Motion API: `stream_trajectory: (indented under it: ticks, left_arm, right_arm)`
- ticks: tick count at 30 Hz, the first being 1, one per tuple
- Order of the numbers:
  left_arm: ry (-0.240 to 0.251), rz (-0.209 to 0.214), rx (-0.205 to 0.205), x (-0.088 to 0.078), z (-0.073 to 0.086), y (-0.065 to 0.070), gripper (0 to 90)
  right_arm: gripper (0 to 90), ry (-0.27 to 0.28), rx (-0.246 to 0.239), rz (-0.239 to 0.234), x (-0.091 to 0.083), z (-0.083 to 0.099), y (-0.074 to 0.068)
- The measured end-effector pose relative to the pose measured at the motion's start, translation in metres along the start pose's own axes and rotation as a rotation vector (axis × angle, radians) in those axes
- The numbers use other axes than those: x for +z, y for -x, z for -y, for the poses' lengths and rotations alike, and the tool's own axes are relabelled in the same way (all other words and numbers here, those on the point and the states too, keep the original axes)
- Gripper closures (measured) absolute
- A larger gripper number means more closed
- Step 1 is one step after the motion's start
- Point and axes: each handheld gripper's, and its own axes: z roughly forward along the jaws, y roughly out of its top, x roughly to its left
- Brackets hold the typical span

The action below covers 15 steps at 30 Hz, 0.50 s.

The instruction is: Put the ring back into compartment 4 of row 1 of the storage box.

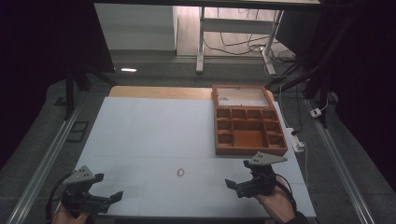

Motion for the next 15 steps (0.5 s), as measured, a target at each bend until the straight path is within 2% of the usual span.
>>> stream_trajectory:
  ticks: [7, 15]
  left_arm:
    - [0.008, 0.012, -0.001, 0.0, 0.0, -0.001, 0.0]
    - [0.015, 0.02, -0.014, -0.001, 0.0, -0.001, 0.0]
  right_arm:
    - [0.0, -0.002, -0.004, -0.034, 0.013, -0.01, -0.003]
    - [0.0, -0.034, -0.054, -0.043, 0.032, -0.02, -0.009]
